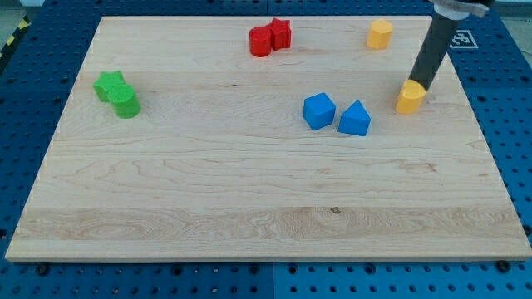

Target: Place the yellow heart diagonal to the blue triangle

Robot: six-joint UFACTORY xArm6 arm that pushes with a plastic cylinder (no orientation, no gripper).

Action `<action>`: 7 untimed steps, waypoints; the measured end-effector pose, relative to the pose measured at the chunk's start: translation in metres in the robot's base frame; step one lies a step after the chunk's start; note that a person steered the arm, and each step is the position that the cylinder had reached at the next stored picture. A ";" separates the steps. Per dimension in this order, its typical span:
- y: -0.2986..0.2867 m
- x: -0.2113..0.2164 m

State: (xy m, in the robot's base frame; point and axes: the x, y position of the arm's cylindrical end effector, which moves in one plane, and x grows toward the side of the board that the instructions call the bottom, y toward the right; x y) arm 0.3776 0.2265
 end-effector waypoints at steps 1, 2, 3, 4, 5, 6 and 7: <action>0.000 0.026; 0.000 0.046; 0.000 0.055; -0.001 0.012; -0.008 -0.005; -0.010 0.026; -0.010 0.040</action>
State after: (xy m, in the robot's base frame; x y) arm 0.4178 0.2161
